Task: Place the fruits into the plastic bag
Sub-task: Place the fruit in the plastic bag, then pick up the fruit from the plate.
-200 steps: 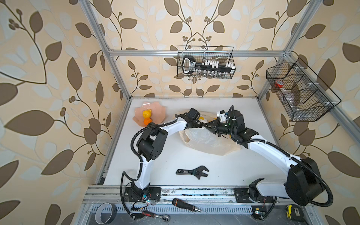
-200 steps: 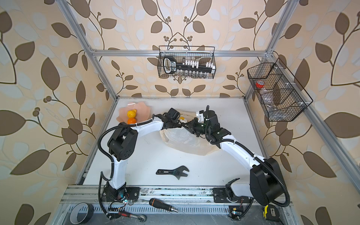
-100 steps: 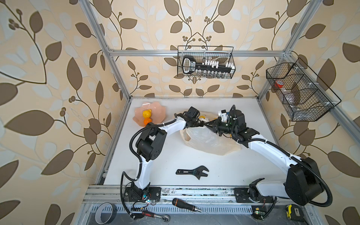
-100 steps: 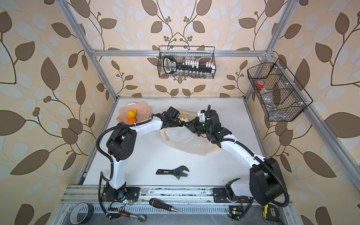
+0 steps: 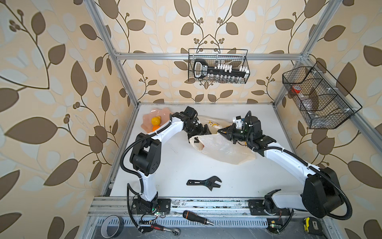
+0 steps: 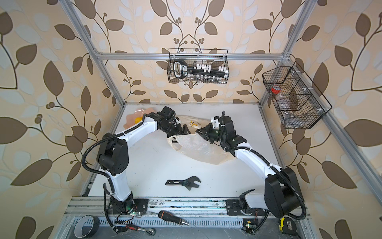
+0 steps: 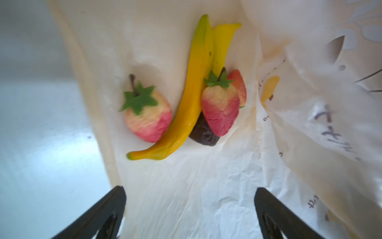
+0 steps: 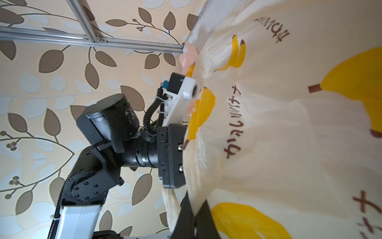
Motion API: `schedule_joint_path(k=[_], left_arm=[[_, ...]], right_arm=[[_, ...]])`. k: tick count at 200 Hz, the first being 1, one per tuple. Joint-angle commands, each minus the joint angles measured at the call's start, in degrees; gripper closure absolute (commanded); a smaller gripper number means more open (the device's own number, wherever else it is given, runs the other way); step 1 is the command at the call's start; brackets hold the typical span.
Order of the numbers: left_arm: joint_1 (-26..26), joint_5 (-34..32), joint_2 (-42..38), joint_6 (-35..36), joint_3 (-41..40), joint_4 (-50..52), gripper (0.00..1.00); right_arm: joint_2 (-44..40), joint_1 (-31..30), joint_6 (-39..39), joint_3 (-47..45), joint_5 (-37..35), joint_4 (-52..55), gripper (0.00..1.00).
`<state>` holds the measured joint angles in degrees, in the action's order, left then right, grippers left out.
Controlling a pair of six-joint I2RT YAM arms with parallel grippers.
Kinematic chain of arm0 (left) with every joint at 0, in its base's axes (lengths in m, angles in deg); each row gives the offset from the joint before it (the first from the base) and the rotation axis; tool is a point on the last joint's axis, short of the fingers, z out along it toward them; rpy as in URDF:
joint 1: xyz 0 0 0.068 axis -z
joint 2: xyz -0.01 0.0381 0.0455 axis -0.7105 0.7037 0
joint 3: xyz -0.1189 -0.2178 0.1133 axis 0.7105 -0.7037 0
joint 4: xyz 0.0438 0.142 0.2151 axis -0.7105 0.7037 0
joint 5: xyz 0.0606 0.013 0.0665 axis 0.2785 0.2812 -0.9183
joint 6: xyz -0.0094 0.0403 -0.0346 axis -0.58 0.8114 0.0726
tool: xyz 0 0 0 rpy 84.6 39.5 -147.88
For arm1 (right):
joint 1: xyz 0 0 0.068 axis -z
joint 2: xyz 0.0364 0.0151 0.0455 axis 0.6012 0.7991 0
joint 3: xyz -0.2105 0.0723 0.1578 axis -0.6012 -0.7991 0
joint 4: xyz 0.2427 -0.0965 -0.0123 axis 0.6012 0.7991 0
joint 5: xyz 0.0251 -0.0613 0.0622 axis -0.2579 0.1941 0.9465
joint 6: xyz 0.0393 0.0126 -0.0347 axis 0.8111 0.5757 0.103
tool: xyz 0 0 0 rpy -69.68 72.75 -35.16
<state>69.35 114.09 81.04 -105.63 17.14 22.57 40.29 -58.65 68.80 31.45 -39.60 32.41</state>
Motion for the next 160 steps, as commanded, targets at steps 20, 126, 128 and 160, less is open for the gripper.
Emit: schedule_joint_path(k=[20,126,128,160], left_arm=[[-4.43,-7.18,-5.89,9.99,4.0,13.36,0.01],[-17.24,-26.92,-3.74,17.1,13.82,22.67,0.08],[-17.71,-27.51,-3.41,17.38,14.09,22.72,0.08],[-23.55,-35.45,1.78,20.26,18.82,22.96,0.17]], right_arm=[[0.24,0.55,0.1,0.08,0.55,0.52,1.0],[0.17,0.83,-0.61,0.51,0.49,1.68,1.0],[0.18,0.86,-0.6,0.5,0.54,1.67,1.0],[0.25,0.86,-0.67,0.81,0.55,1.77,1.0]])
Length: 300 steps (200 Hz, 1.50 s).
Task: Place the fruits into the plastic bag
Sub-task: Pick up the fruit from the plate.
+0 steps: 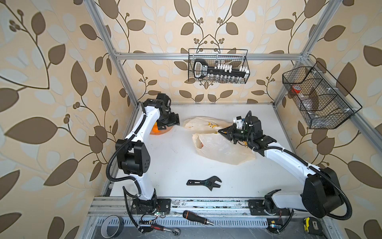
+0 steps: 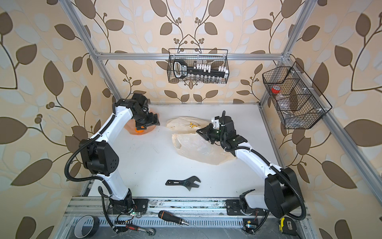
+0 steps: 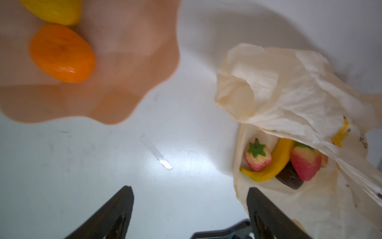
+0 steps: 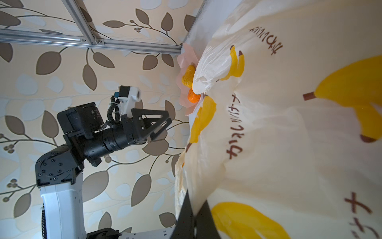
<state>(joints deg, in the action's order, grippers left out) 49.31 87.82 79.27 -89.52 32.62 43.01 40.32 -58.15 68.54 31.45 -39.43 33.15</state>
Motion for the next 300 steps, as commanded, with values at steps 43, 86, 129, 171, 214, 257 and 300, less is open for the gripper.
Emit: schedule_joint_path(k=[43,86,129,171,214,257,300], left_arm=[[-7.17,-13.71,11.4,7.42,9.58,2.96,0.23],[-9.67,-13.79,16.59,8.19,12.62,2.67,0.26],[-9.82,-12.64,20.1,8.34,12.64,0.45,0.26],[-9.82,-12.33,22.33,8.52,11.92,-0.18,0.27],[-9.76,-11.91,23.9,8.22,11.12,-1.25,0.28],[-9.82,-12.11,24.77,8.27,9.81,-1.6,0.33],[-9.81,-11.81,25.2,8.27,9.1,-1.78,0.34]], right_arm=[[0.2,0.36,-0.65,0.85,0.38,1.43,1.0],[0.22,0.36,-0.65,0.85,0.38,1.64,1.0],[0.64,0.32,-0.59,1.24,0.47,1.54,1.0],[0.92,0.36,-0.67,1.73,0.51,1.55,1.0],[1.19,0.36,-0.47,1.82,0.42,1.52,1.0],[1.01,0.36,-0.43,1.85,0.38,1.54,1.0],[0.98,0.36,-0.52,1.88,0.37,1.54,1.0]])
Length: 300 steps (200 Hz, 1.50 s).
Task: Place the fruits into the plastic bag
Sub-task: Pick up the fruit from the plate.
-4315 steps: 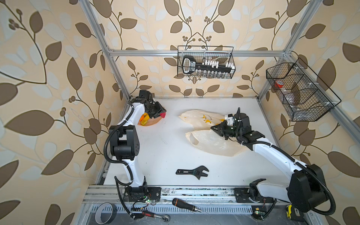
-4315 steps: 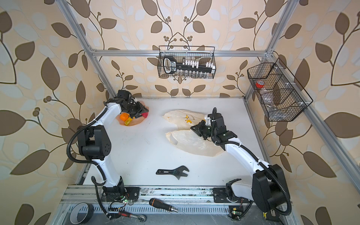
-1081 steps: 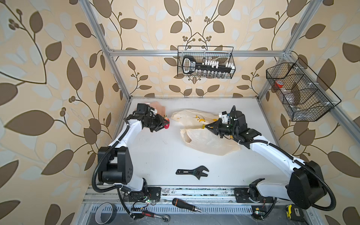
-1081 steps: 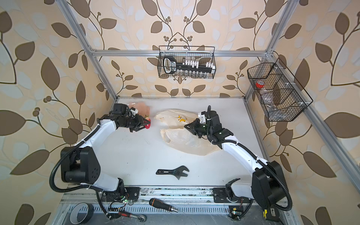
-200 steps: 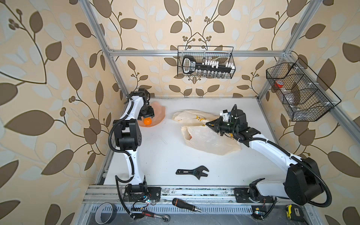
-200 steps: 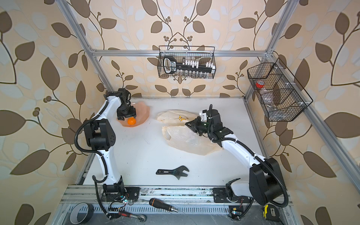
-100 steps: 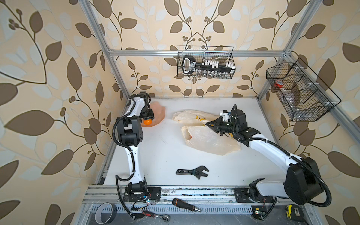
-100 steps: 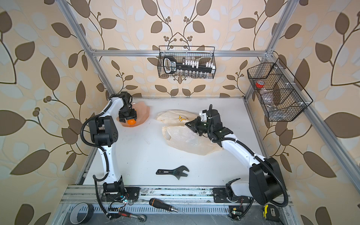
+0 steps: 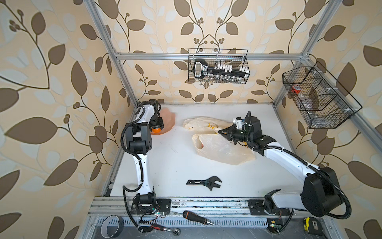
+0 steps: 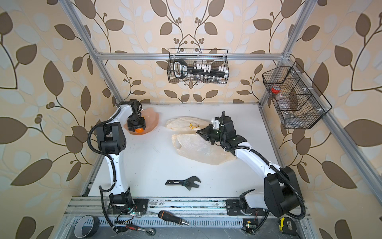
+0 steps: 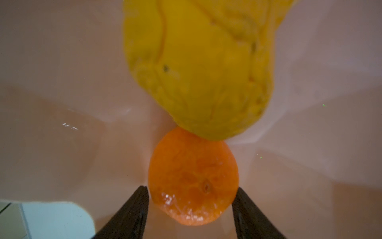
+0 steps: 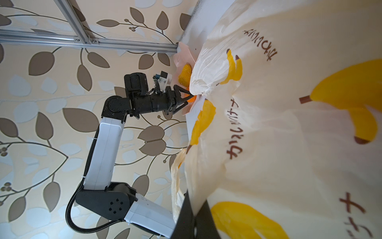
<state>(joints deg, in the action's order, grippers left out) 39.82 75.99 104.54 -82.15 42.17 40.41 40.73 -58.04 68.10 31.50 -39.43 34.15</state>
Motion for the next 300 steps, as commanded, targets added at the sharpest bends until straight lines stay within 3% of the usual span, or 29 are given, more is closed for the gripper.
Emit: schedule_joint_path(k=[1,69,107,186,215,234,280,300], left_arm=[[-0.29,0.06,-0.06,0.86,-0.45,0.82,0.35],[-0.33,1.28,-0.93,1.18,-0.72,0.56,0.51],[-0.28,4.75,-6.01,0.52,-1.58,0.13,0.53],[-0.13,26.44,-23.37,-6.37,-15.88,-6.44,0.54],[-0.1,28.28,-25.07,-7.07,-17.35,-6.05,0.56],[0.0,34.28,-26.43,-8.78,-18.83,-7.93,0.56],[4.56,50.02,-30.64,-16.4,-26.47,-19.25,0.56],[7.5,52.96,-31.64,-19.4,-29.2,-24.04,0.56]], right_arm=[[0.58,0.25,-0.08,1.85,0.37,0.54,1.0],[0.16,0.25,-0.08,1.55,0.34,0.53,1.0],[0.07,0.25,-0.08,1.52,0.18,0.62,1.0],[-0.06,0.25,-0.18,1.51,0.19,0.73,1.0],[0.07,0.25,-0.18,1.51,0.37,0.71,1.0],[0.0,0.25,-0.36,1.44,0.38,0.94,1.0],[-0.39,0.25,-0.45,1.25,0.19,0.88,1.0],[-0.35,0.19,-0.19,1.05,0.07,0.53,1.0]])
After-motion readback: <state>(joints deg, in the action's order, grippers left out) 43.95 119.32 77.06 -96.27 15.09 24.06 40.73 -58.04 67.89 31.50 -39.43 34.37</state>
